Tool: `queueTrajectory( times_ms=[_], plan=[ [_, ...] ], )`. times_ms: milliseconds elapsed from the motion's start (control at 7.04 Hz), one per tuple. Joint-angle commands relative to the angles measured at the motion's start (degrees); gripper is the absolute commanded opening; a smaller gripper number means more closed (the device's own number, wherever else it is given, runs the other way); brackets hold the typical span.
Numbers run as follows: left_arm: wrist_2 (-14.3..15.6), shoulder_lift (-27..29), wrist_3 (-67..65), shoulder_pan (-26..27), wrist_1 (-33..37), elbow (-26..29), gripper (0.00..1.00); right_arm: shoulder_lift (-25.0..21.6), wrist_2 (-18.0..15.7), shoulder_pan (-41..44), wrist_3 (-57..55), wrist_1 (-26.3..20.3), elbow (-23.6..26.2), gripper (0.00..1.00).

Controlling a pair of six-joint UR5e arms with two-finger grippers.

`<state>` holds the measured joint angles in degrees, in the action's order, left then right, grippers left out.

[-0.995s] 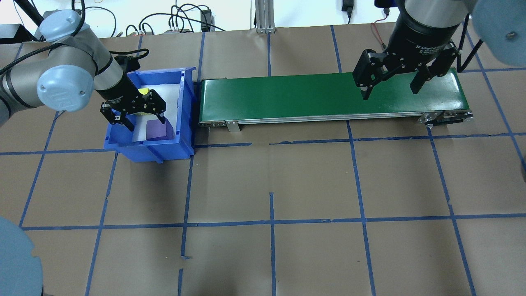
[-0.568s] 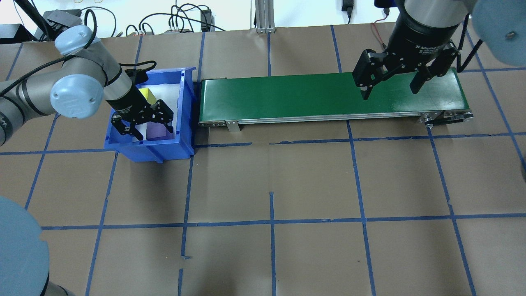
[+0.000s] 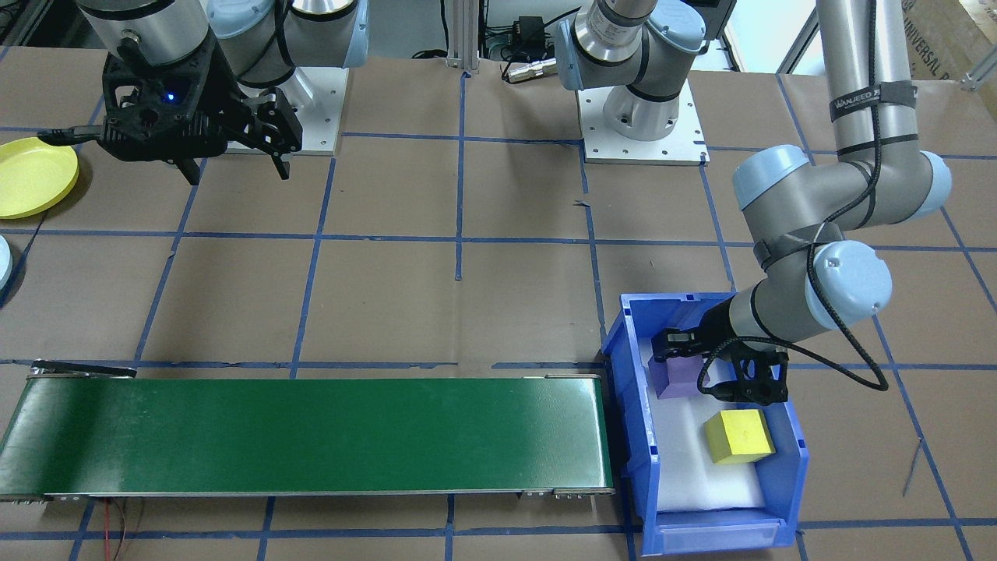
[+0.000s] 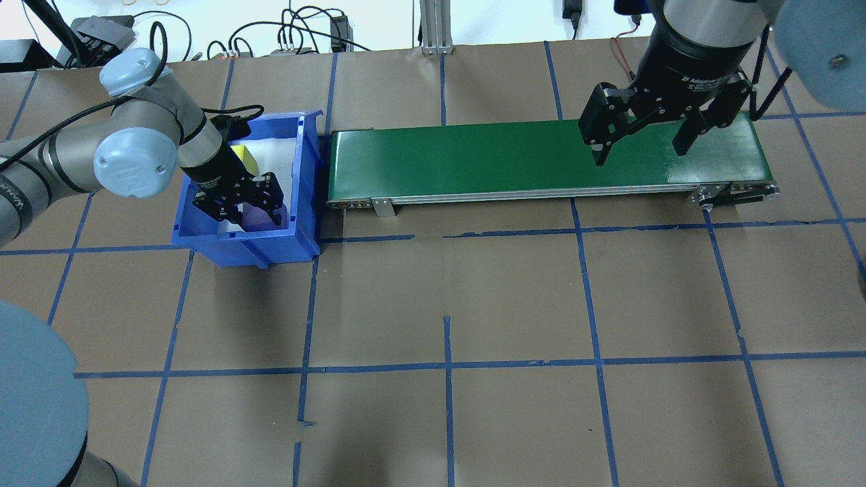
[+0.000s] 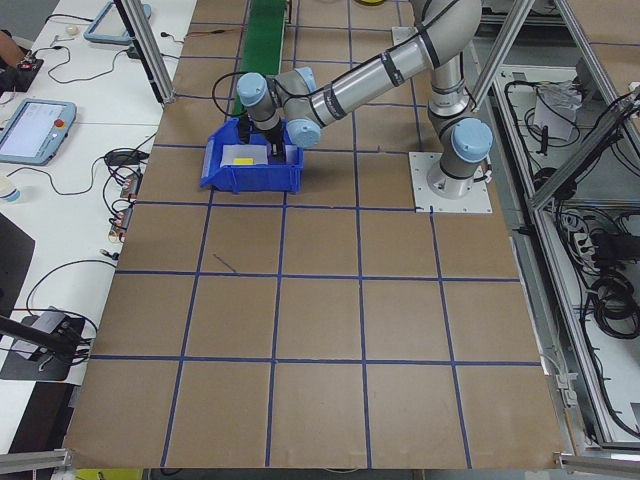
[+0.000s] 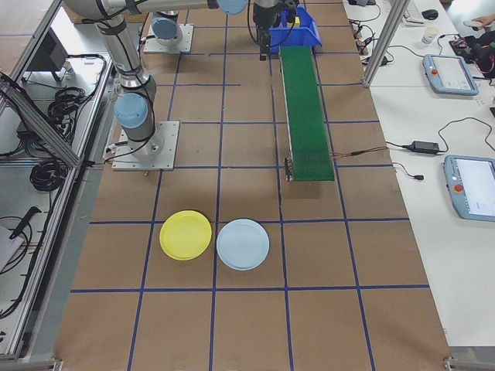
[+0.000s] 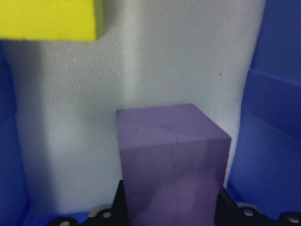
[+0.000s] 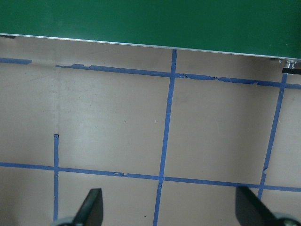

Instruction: Move block left to right into plate

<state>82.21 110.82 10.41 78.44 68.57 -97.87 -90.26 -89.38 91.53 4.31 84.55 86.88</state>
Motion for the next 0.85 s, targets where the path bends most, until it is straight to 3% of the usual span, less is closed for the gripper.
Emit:
queueTrajectory(
  times_ms=[0, 284, 568, 710],
  plan=[
    [0.1, -9.2, 0.3, 1.1, 2.6, 2.0, 0.24, 0.0, 0.0, -0.1, 0.0, 0.0, 0.2, 1.0],
    [0.1, -16.3, -1.2, 7.4, 4.3, 4.7, 0.25, 0.0, 0.0, -0.1, 0.0, 0.0, 0.2, 1.0],
    [-0.6, -14.8, -12.8, 15.3, 2.1, 6.0, 0.25, 0.0, 0.0, -0.1, 0.0, 0.0, 0.2, 1.0],
    [-0.6, -10.1, -14.2, 17.2, -3.6, 5.6, 0.27, 0.0, 0.0, -0.1, 0.0, 0.0, 0.2, 1.0]
  ],
)
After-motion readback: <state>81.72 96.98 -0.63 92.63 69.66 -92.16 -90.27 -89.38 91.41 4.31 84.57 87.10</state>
